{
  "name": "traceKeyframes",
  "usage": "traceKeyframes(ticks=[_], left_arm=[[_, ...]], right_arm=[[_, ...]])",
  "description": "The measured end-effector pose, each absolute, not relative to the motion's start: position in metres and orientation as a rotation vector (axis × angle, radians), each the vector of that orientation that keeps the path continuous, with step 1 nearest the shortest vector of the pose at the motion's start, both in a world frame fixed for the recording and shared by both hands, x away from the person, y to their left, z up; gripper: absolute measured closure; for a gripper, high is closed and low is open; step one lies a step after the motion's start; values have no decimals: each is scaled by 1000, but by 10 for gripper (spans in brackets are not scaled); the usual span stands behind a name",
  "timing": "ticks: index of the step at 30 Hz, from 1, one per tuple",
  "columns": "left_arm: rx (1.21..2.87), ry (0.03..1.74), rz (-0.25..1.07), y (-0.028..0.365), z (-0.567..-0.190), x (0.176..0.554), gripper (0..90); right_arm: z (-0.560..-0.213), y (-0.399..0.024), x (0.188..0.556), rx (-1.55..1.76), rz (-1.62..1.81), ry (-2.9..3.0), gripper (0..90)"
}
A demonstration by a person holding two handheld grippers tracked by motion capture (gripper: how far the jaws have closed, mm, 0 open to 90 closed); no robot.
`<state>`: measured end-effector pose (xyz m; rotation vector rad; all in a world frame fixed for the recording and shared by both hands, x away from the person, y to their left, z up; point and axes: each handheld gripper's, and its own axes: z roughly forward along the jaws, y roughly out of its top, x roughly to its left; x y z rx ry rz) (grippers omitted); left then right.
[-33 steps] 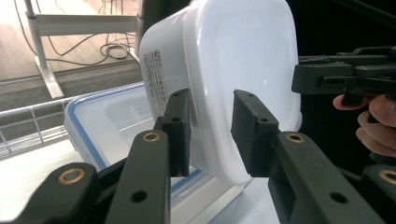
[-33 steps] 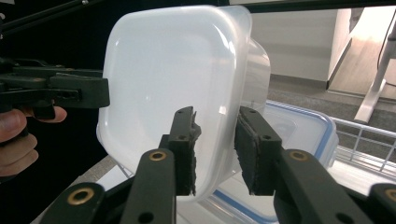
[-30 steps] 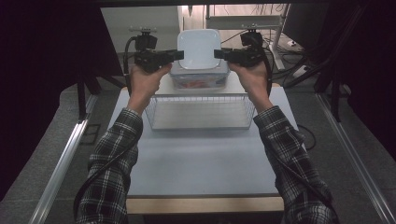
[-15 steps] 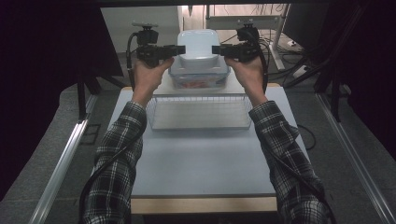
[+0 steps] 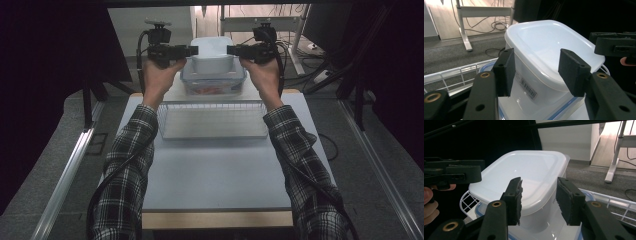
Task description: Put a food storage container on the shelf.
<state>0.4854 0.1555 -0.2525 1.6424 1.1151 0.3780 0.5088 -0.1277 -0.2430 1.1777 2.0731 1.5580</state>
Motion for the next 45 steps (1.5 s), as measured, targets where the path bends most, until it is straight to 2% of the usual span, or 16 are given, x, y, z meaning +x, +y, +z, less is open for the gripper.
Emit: traceKeyframes(ticks=[2, 6, 8, 9, 12, 17, 27, 32, 45], left_arm=[[1646, 1099, 383, 156, -251, 483, 432], [1651, 1043, 356, 156, -251, 480, 306], [1671, 1006, 350, 154, -253, 478, 228], [1685, 992, 347, 153, -254, 477, 228], [1732, 947, 374, 147, -257, 469, 156], [1778, 942, 394, 144, -259, 462, 98], [1869, 913, 418, 138, -276, 439, 43], [1903, 902, 451, 139, -284, 429, 35], [1921, 869, 438, 151, -308, 404, 33]], right_arm=[[-242, -129, 507, 1163, 1566, 2070, 515], [-241, -133, 504, 1140, 1576, 2089, 420], [-244, -135, 501, 1108, 1579, 2107, 325], [-244, -135, 501, 1108, 1579, 2107, 325], [-248, -136, 496, 1067, 1599, 2132, 238], [-252, -139, 488, 1006, 1604, 2179, 191], [-265, -146, 470, 953, 1571, 2222, 111], [-273, -150, 460, 923, 1560, 2245, 91], [-295, -158, 434, 868, 1529, 2293, 66]])
